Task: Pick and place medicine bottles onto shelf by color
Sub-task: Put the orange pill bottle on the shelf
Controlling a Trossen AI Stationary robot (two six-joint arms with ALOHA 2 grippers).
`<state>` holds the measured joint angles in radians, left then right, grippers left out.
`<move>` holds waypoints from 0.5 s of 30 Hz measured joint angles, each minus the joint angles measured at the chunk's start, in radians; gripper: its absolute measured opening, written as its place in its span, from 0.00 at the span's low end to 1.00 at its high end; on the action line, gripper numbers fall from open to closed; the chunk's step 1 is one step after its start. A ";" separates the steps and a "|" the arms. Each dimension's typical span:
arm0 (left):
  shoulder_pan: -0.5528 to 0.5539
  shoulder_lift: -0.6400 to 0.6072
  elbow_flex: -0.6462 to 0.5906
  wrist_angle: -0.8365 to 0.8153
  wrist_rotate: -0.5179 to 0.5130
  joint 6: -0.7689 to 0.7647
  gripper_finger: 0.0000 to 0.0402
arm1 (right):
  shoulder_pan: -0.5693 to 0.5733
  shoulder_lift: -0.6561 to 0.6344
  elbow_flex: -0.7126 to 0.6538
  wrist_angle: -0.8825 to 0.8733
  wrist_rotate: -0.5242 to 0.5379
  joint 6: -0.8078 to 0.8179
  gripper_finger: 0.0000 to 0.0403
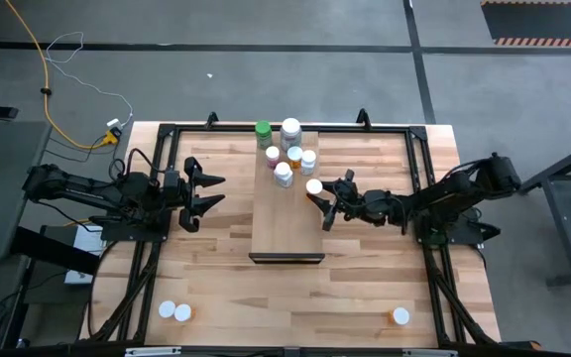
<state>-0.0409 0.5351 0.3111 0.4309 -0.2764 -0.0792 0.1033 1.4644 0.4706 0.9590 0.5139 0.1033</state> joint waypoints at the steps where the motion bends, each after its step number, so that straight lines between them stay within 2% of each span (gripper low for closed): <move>1: 0.000 0.003 0.000 0.000 0.000 0.000 0.53 | -0.004 0.003 0.000 0.006 0.001 -0.001 0.45; 7: 0.000 0.031 0.000 0.001 0.000 -0.031 0.53 | -0.022 0.004 0.001 0.044 -0.001 -0.033 0.45; 11: 0.000 0.053 0.000 0.037 0.000 -0.033 0.53 | -0.025 0.004 0.003 0.038 -0.045 -0.019 0.45; 15: 0.000 0.072 0.000 0.055 0.000 -0.032 0.53 | -0.025 0.003 0.074 -0.092 -0.049 -0.002 0.45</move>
<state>-0.0408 0.6074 0.3115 0.4856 -0.2764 -0.1108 0.0780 1.4677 0.5450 0.8670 0.4649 0.1010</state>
